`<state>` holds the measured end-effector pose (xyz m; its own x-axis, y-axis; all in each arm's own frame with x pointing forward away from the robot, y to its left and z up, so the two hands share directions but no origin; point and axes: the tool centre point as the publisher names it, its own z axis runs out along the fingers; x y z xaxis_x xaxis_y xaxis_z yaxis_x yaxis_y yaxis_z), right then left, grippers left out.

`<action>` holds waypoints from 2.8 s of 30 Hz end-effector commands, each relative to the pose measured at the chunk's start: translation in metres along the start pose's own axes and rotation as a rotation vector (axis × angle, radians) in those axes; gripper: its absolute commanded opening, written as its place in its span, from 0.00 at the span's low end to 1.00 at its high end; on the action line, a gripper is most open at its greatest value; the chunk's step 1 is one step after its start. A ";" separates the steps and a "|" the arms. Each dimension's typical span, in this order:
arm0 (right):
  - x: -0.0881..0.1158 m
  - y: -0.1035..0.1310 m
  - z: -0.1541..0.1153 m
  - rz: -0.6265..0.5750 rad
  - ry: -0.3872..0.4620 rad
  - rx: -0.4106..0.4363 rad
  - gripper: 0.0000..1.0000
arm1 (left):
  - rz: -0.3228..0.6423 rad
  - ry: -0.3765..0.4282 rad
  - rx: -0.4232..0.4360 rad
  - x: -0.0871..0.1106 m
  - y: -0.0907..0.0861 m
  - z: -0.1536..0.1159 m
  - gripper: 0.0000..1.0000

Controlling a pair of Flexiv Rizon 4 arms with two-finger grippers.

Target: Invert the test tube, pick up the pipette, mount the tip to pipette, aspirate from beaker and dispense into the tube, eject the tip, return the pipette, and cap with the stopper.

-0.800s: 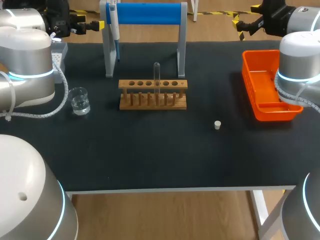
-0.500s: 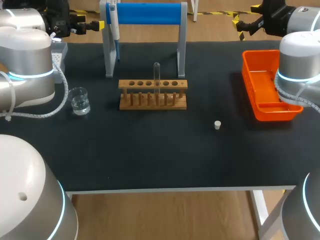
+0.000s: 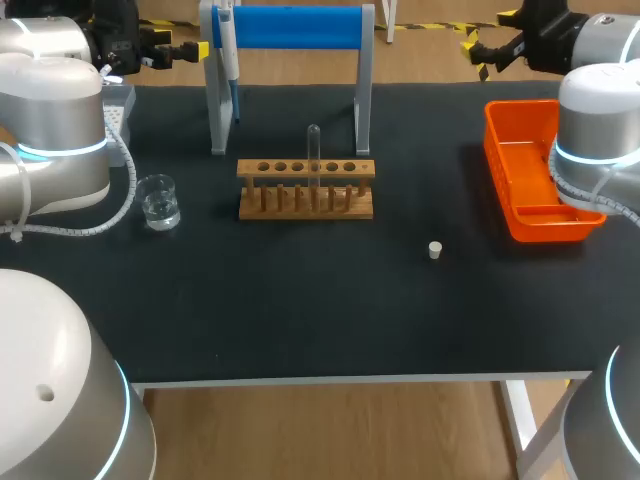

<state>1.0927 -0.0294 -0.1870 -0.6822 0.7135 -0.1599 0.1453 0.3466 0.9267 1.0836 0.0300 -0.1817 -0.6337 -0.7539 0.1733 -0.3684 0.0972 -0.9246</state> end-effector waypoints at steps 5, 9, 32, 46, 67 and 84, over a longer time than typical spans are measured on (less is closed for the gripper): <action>0.081 -0.007 -0.034 -0.013 0.162 -0.063 1.00 | 0.000 0.000 0.001 0.000 0.000 0.000 1.00; 0.124 -0.011 -0.040 -0.031 0.238 -0.098 1.00 | 0.000 0.000 0.001 0.000 0.000 0.000 1.00; 0.256 -0.057 -0.045 -0.170 0.414 -0.092 1.00 | 0.000 0.000 0.001 0.000 0.000 0.000 1.00; 0.256 -0.057 -0.045 -0.170 0.414 -0.092 1.00 | 0.000 0.000 0.001 0.000 0.000 0.000 1.00; 0.256 -0.057 -0.045 -0.170 0.414 -0.092 1.00 | 0.177 0.140 0.056 0.156 0.110 -0.088 1.00; 0.256 -0.057 -0.045 -0.170 0.414 -0.092 1.00 | 0.207 0.195 -0.009 0.188 0.146 -0.090 1.00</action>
<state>0.8778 0.1063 -0.2648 -0.9223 0.3418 -0.1802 -0.0446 0.3690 0.9284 0.8485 -0.0378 -0.2530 -0.8158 -0.5765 0.0452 -0.2238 0.2427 -0.9439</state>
